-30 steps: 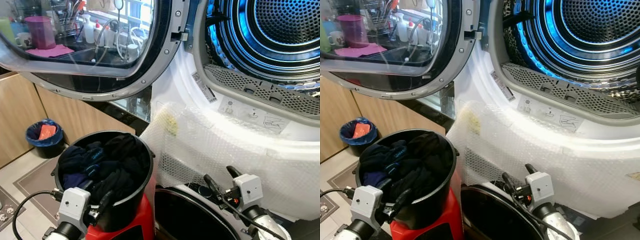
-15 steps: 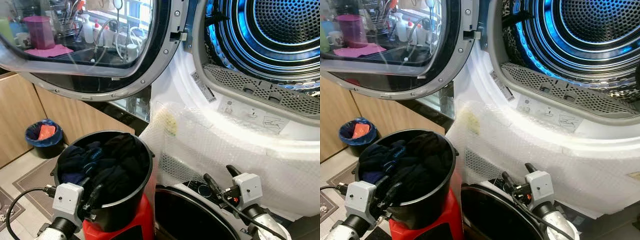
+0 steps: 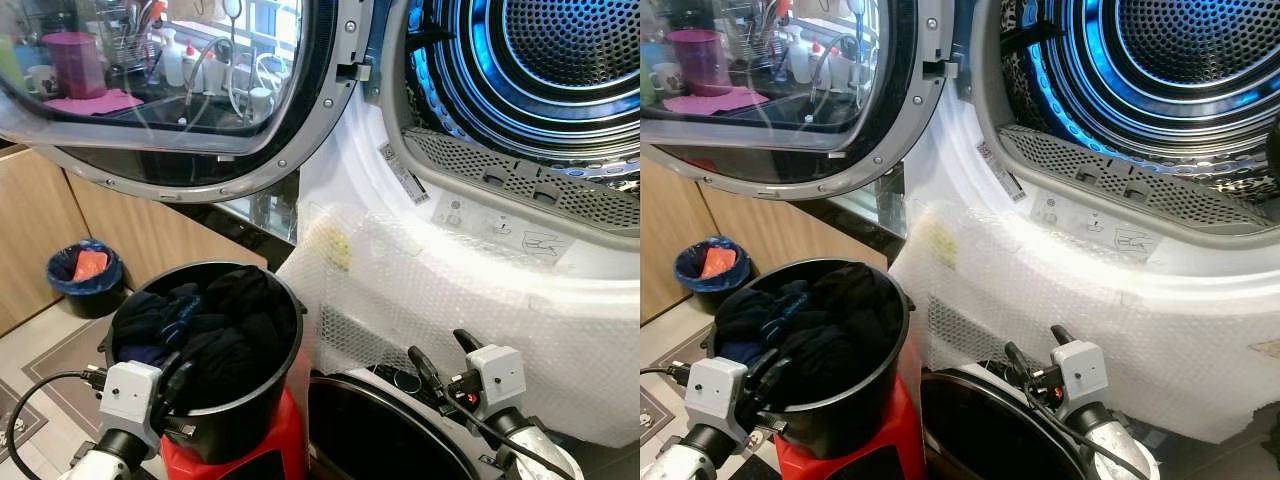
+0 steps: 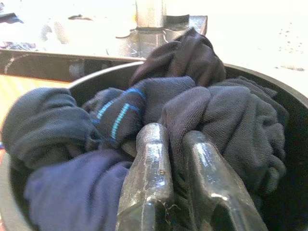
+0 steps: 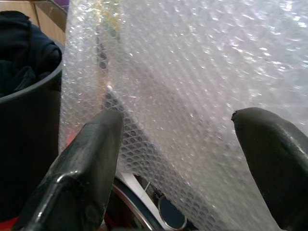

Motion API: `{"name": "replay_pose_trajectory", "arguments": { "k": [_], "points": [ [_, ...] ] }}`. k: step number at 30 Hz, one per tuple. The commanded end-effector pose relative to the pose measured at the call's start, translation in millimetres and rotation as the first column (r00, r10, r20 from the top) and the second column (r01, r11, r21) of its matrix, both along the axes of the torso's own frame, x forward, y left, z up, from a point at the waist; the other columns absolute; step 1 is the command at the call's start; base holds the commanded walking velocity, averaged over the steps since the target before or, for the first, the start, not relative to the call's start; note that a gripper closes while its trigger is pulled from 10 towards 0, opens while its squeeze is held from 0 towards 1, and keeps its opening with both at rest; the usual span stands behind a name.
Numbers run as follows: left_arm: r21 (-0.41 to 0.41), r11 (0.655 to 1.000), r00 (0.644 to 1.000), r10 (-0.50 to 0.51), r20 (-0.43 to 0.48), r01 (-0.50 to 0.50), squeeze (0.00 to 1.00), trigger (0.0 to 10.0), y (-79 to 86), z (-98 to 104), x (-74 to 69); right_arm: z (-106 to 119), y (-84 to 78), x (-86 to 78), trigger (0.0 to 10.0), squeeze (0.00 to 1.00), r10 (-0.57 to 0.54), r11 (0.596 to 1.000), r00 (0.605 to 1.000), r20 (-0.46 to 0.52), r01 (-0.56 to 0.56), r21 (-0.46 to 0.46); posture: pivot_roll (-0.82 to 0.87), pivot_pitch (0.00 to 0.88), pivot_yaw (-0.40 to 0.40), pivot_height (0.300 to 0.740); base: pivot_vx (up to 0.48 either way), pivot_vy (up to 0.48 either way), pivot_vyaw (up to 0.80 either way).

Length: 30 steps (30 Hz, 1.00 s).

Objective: Clothes washing

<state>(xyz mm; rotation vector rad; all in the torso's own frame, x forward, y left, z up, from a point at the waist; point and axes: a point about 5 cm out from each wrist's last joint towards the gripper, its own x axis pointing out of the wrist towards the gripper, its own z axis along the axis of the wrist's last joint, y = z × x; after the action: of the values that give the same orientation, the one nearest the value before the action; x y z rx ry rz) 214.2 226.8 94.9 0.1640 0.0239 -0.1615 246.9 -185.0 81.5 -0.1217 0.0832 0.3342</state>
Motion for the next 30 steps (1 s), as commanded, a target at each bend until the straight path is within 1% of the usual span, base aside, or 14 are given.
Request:
{"name": "replay_pose_trajectory", "arguments": {
  "k": [1, 3, 4, 8, 14, 15, 16, 17, 23, 25, 26, 27, 29, 30],
  "points": [
    [0.017, 1.000, 1.000, 0.016, 0.013, -0.016, 0.00, 0.0, 6.3, 4, 1.6, 8, -5.9, 1.4, 10.0, 0.00, -0.014, 1.000, 1.000, 0.022, 0.015, -0.003, 0.10, 0.057, -0.096, 0.740, 0.000, 0.000, 0.00],
    [-0.013, 0.999, 0.999, -0.031, 0.012, 0.031, 0.00, 0.0, 6.0, 10, 2.0, 8, -6.0, 1.8, 10.0, 0.00, -0.016, 1.000, 1.000, 0.023, 0.016, -0.001, 0.10, 0.058, -0.097, 0.740, 0.000, 0.000, 0.00],
    [-0.014, 0.997, 0.997, -0.074, 0.022, 0.075, 0.00, 9.5, 6.1, 17, 2.2, 7, -6.1, 1.7, 10.0, 0.00, -0.017, 1.000, 1.000, 0.021, 0.017, 0.000, 0.10, 0.059, -0.098, 0.740, 0.000, 0.000, 0.00],
    [-0.024, 0.993, 0.993, -0.118, 0.014, 0.119, 0.00, 10.0, 9.1, 27, 4.5, 7, -5.1, 1.4, 10.0, 0.00, -0.013, 1.000, 1.000, 0.019, 0.013, 0.002, 0.11, 0.061, -0.101, 0.740, 0.000, 0.000, 0.00],
    [0.017, 0.995, 0.995, -0.096, 0.020, 0.096, 0.00, 10.0, 15.0, 32, 7.6, 6, -4.7, 1.7, 10.0, 0.00, -0.004, 1.000, 1.000, 0.017, 0.004, 0.000, 0.11, 0.053, -0.103, 0.740, 0.000, 0.000, 0.00],
    [0.007, 0.995, 0.994, -0.098, 0.051, 0.098, 0.00, 10.0, 14.9, 36, 7.1, 6, -4.8, 1.7, 10.0, 0.00, -0.004, 1.000, 1.000, 0.017, 0.004, 0.000, 0.11, 0.053, -0.103, 0.740, 0.000, 0.000, 0.00],
    [-0.057, 0.994, 0.992, -0.082, 0.098, 0.088, 0.00, 2.7, 15.8, 47, 8.2, 6, -5.2, 1.5, 10.0, 0.00, -0.003, 1.000, 1.000, 0.016, 0.003, -0.001, 0.11, 0.053, -0.106, 0.740, 0.000, 0.000, 0.00],
    [-0.047, 0.995, 0.990, -0.086, 0.111, 0.092, 0.00, 0.0, 16.5, 50, 8.8, 6, -5.1, 1.4, 10.0, 0.00, -0.002, 1.000, 1.000, 0.016, 0.002, -0.001, 0.11, 0.051, -0.107, 0.740, 0.000, 0.000, 0.00],
    [-0.012, 0.995, 0.981, -0.095, 0.171, 0.098, 0.00, 0.0, 29.1, 80, 14.5, 7, -2.7, 3.5, 10.0, 0.00, 0.014, 1.000, 1.000, 0.018, -0.014, -0.001, 0.11, 0.046, -0.113, 0.740, 0.000, 0.000, 0.00],
    [0.020, 0.994, 0.983, -0.113, 0.144, 0.111, 0.00, 0.3, 29.3, 78, 15.0, 7, -3.3, 4.1, 10.0, 0.00, 0.015, 1.000, 1.000, 0.018, -0.015, -0.003, 0.12, 0.042, -0.111, 0.740, 0.000, 0.000, 0.00],
    [0.036, 0.994, 0.986, -0.109, 0.128, 0.105, 0.00, 5.8, 29.3, 74, 14.9, 7, -3.1, 4.1, 10.0, 0.00, 0.016, 1.000, 1.000, 0.018, -0.016, -0.003, 0.12, 0.042, -0.111, 0.740, 0.000, 0.000, 0.00],
    [0.039, 0.994, 0.990, -0.102, 0.101, 0.098, 0.00, 10.0, 28.3, 67, 14.3, 7, -2.8, 4.0, 10.0, 0.00, 0.017, 1.000, 1.000, 0.018, -0.017, -0.003, 0.12, 0.040, -0.110, 0.740, 0.000, 0.000, 0.00],
    [0.080, 0.993, 0.992, -0.093, 0.086, 0.086, 0.00, 10.0, 23.7, 60, 14.1, 7, -2.2, 4.2, 10.0, 0.00, 0.017, 1.000, 1.000, 0.019, -0.017, -0.002, 0.12, 0.040, -0.110, 0.740, 0.000, 0.000, 0.00],
    [0.068, 0.992, 0.990, -0.110, 0.088, 0.104, 0.93, 10.0, 20.6, 59, 13.6, 7, -2.0, 4.2, 10.0, 0.00, 0.017, 1.000, 1.000, 0.019, -0.017, 0.000, 0.12, 0.040, -0.110, 0.740, 0.000, 0.000, 0.00]
  ]
}}
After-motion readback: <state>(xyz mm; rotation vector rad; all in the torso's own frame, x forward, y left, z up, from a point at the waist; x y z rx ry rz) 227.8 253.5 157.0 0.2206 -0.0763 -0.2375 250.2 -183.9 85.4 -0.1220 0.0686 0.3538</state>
